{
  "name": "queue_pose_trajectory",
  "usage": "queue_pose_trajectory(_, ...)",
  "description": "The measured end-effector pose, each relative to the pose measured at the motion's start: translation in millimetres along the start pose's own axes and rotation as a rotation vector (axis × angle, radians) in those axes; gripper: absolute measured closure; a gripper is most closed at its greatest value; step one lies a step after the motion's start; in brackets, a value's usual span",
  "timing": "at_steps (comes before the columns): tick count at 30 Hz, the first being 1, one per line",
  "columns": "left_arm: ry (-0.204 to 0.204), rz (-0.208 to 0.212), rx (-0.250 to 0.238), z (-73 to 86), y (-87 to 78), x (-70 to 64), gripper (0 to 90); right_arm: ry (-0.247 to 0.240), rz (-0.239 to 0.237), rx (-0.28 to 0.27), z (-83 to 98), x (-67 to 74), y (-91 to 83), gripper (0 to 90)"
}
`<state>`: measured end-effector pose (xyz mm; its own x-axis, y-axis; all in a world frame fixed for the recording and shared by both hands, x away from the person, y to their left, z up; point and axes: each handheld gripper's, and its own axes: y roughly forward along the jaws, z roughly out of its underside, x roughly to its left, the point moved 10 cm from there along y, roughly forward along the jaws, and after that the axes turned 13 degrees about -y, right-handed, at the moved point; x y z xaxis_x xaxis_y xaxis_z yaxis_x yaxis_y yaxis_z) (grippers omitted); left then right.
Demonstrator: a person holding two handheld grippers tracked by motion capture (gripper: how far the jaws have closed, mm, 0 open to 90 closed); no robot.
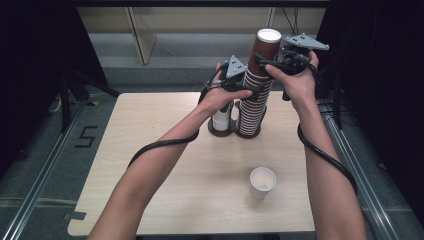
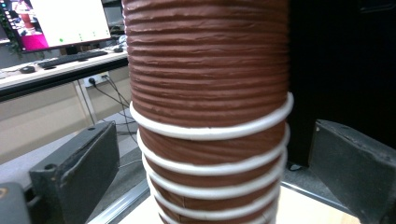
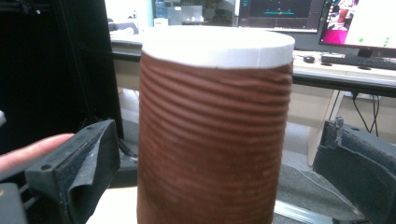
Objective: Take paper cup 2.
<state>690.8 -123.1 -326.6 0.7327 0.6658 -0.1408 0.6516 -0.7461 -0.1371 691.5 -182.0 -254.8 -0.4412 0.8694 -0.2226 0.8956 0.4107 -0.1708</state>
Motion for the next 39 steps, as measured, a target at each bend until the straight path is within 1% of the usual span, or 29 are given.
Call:
queue_pose_trajectory(1,0.003,-0.002,0.007,0.6,3.2,0.6,1.7,-0.008,-0.001,-0.005,-0.8,-0.2,2.0,0.5)
queue_pose_trajectory(3,-0.005,0.003,0.011,1.1,6.9,0.5,2.3,-0.003,-0.008,-0.001,-1.2,3.0,5.0,0.6)
queue_pose_trajectory(4,-0.012,0.0,0.005,0.6,8.1,1.2,2.3,-0.013,-0.012,0.003,-0.6,3.7,6.5,1.1)
queue_pose_trajectory(5,-0.021,-0.004,0.019,2.9,10.0,2.5,2.8,-0.006,-0.011,0.008,0.2,4.2,7.7,1.4)
queue_pose_trajectory(6,-0.013,-0.01,0.017,3.3,10.6,3.8,3.3,-0.001,-0.009,0.013,1.3,4.6,9.8,1.6)
queue_pose_trajectory(8,-0.03,-0.006,0.02,3.6,11.5,4.0,3.1,-0.001,-0.007,0.008,1.3,3.5,11.9,2.8)
queue_pose_trajectory(10,-0.026,-0.001,0.022,3.3,12.1,3.4,3.5,0.009,-0.003,0.005,1.6,3.3,13.6,4.9)
queue_pose_trajectory(12,-0.03,0.011,0.019,2.0,12.6,1.2,5.5,0.008,-0.002,-0.001,2.6,4.1,15.5,8.6)
queue_pose_trajectory(13,-0.023,0.013,0.019,1.4,12.4,0.3,7.0,0.005,0.0,0.0,3.8,4.0,16.1,10.6)
queue_pose_trajectory(15,-0.029,0.012,0.019,0.2,13.0,0.6,7.5,0.016,0.008,-0.002,5.0,4.3,16.9,13.9)
queue_pose_trajectory(16,-0.032,0.012,0.02,0.1,13.3,0.7,7.4,0.011,0.011,-0.005,5.3,4.1,17.5,14.8)
queue_pose_trajectory(17,-0.034,0.013,0.022,0.1,13.6,0.8,7.3,0.027,0.014,-0.002,5.9,4.8,17.5,15.1)
queue_pose_trajectory(18,-0.037,0.012,0.023,0.0,13.6,0.9,7.3,0.019,0.019,-0.005,5.8,4.1,18.0,15.3)
queue_pose_trajectory(21,-0.044,0.014,0.025,0.0,13.4,0.8,7.4,0.031,0.03,-0.003,5.6,5.2,18.2,16.0)
queue_pose_trajectory(22,-0.046,0.016,0.026,-0.1,13.2,1.0,7.5,0.022,0.03,-0.009,4.9,4.7,18.2,16.4)
queue_pose_trajectory(23,-0.052,0.016,0.024,-0.2,13.1,0.8,7.6,0.026,0.032,-0.014,4.1,4.4,17.8,16.9)
queue_pose_trajectory(26,-0.049,0.013,0.027,-0.1,13.0,1.0,7.7,0.04,0.046,-0.05,-4.3,2.2,14.7,17.5)
queue_pose_trajectory(28,-0.049,0.011,0.025,-0.5,13.1,0.7,7.7,0.022,0.065,-0.065,-10.3,0.3,13.0,17.8)
queue_pose_trajectory(29,-0.05,0.008,0.02,-0.8,13.2,0.3,7.8,0.026,0.067,-0.065,-11.8,0.3,11.7,17.9)
queue_pose_trajectory(31,-0.054,0.007,0.015,-1.2,13.2,0.0,7.9,0.039,0.072,-0.086,-17.2,-0.4,10.2,18.3)
queue_pose_trajectory(32,-0.052,0.008,0.017,-1.1,13.0,0.1,7.9,0.043,0.067,-0.094,-19.2,0.1,9.5,18.4)
queue_pose_trajectory(34,-0.055,0.007,0.013,-1.3,13.0,0.0,8.0,0.047,0.074,-0.106,-21.8,-1.3,7.8,18.7)
queue_pose_trajectory(37,-0.048,0.008,0.017,-0.8,12.6,0.4,8.1,0.066,0.071,-0.13,-24.9,-3.0,5.2,18.9)
queue_pose_trajectory(39,-0.049,0.008,0.016,-0.8,12.6,0.4,8.0,0.071,0.078,-0.143,-26.6,-6.0,3.6,19.0)
